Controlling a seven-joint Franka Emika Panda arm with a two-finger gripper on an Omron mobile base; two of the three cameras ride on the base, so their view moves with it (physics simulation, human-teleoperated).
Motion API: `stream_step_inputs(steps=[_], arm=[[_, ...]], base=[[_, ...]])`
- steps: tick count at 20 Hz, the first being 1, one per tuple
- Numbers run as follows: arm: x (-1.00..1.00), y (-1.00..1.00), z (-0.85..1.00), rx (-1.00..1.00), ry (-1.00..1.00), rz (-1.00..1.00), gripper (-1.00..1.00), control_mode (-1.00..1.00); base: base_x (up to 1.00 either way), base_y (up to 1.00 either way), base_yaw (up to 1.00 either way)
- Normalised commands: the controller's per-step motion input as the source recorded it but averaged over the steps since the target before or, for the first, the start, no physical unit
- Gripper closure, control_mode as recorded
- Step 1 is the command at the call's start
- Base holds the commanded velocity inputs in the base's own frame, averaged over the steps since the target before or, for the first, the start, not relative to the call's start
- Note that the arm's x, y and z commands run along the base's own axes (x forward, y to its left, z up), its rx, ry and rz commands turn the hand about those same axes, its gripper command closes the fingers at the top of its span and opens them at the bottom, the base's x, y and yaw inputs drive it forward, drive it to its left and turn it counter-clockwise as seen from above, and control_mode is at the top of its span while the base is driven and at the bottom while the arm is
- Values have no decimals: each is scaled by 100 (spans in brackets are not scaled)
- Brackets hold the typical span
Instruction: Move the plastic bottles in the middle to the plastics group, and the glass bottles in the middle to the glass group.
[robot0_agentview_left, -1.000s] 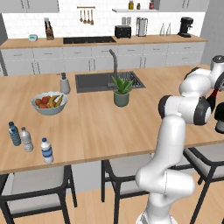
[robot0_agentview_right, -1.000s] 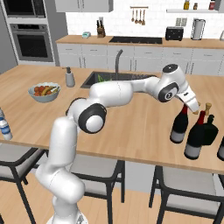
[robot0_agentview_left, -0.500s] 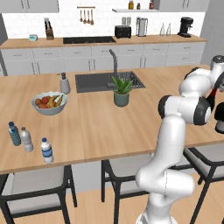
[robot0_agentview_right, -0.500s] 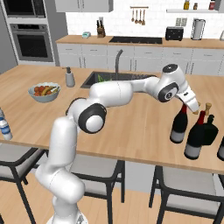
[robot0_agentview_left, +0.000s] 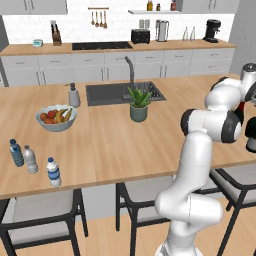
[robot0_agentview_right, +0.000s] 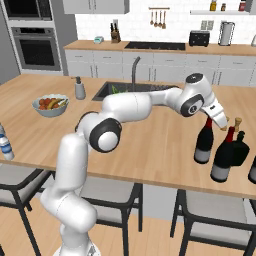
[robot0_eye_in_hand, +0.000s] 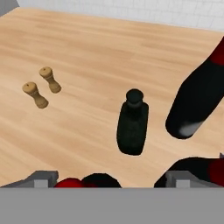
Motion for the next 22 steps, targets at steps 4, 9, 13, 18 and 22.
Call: stream_step_inputs(steps=[4,9,13,18,22], arm=[[-13,19,0,0,0,0,-100,-100],[-1,37,1,0,0,0,-100,-100],[-1,18,7,0,0,0,-100,-100],[-24,0,32,0,0,0,-100,-100],[-53,13,46,-1,0,0,-100,-100]], base=[[0,0,0],[0,0,0],[0,0,0],[0,0,0],[0,0,0]])
